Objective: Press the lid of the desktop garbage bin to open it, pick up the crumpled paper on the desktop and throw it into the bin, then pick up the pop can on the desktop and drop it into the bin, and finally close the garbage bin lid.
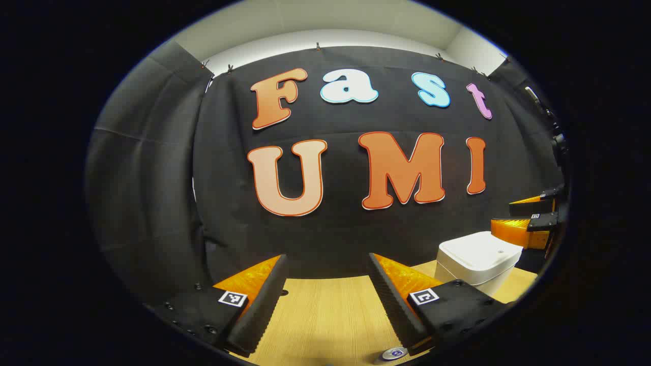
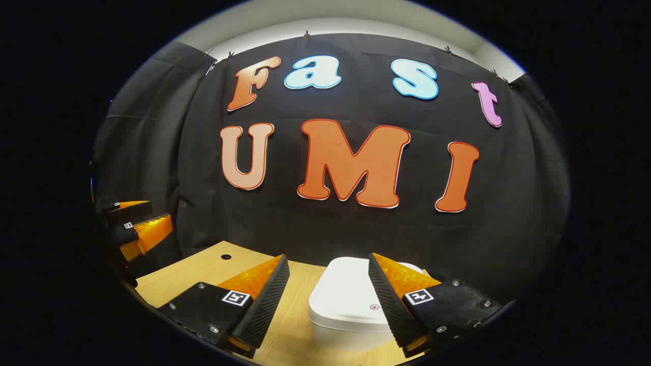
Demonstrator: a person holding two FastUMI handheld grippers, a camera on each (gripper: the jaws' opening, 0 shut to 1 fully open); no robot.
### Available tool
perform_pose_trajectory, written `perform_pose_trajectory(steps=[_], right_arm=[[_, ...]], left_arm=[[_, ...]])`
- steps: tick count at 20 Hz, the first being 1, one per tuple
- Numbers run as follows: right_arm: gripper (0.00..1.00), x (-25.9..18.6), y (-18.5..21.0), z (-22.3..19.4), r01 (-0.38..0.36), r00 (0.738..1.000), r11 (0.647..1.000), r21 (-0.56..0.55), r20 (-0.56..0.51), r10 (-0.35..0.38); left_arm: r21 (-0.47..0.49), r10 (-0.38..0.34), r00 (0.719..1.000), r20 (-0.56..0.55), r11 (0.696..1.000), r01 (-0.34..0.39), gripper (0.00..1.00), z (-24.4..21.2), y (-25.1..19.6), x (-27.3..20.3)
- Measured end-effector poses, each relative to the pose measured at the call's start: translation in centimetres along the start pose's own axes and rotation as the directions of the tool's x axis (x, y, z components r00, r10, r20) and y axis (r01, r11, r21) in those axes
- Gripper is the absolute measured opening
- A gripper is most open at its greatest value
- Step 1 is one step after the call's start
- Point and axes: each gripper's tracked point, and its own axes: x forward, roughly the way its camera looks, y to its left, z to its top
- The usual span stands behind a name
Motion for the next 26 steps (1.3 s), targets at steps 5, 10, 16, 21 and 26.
perform_pose_trajectory(steps=[5,10,16,21,26], right_arm=[[0.94,0.1,0.2,-0.2,-0.001,1.000,1.000,0.005,-0.003,0.001],[0.95,0.2,0.1,0.1,-0.003,1.000,1.000,0.007,0.002,0.003],[0.95,0.2,-0.1,0.3,-0.002,1.000,1.000,0.012,0.001,0.002],[0.94,0.2,-1.0,0.6,0.016,1.000,1.000,-0.002,-0.007,-0.016],[0.85,0.7,-2.7,0.4,0.046,0.998,0.999,-0.003,-0.034,-0.046]], left_arm=[[-0.014,-0.026,0.999,-0.025,1.000,0.026,1.00,-0.8,-0.6,-0.2],[-0.009,-0.023,1.000,-0.017,1.000,0.023,1.00,-0.3,-0.4,-0.3],[-0.032,0.010,1.000,0.009,0.999,-0.009,1.00,1.1,1.2,-0.2],[-0.037,0.014,1.000,0.012,0.999,-0.013,1.00,1.3,1.3,-0.2],[-0.043,0.015,1.000,-0.001,0.999,-0.015,1.00,0.8,1.4,0.0]])
